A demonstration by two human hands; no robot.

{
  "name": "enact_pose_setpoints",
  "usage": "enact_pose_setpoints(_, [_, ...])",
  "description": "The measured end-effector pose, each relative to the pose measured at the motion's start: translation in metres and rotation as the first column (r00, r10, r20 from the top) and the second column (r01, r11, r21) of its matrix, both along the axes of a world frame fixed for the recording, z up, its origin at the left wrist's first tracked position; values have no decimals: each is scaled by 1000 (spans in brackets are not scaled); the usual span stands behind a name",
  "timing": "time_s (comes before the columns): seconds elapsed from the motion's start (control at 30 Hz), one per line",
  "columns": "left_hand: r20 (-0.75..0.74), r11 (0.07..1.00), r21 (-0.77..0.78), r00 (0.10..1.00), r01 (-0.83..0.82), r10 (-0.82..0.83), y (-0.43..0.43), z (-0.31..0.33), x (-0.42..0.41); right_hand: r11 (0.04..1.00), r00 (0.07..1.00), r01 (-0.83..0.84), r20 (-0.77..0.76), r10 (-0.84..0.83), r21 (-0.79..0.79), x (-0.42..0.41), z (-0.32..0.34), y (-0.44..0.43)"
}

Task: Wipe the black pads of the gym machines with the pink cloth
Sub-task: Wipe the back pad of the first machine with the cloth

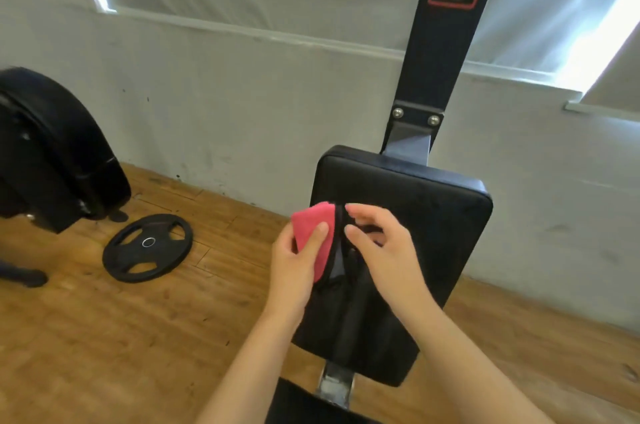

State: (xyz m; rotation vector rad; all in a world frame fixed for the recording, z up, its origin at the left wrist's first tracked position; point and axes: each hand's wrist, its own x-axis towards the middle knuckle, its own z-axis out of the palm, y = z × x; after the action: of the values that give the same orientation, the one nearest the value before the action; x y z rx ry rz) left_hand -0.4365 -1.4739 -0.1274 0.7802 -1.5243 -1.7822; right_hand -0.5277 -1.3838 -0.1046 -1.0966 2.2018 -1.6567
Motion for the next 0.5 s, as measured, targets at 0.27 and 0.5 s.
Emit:
enact_pose_setpoints(0.27, [22,881,-413,964,-231,263,-45,20,-56,902,722,420,-639,-266,98,-115,36,22])
enact_pose_setpoints(0.5, [63,754,-628,953,-194,298,-65,36,-101,930,771,263,-635,-42,258,-161,40,30])
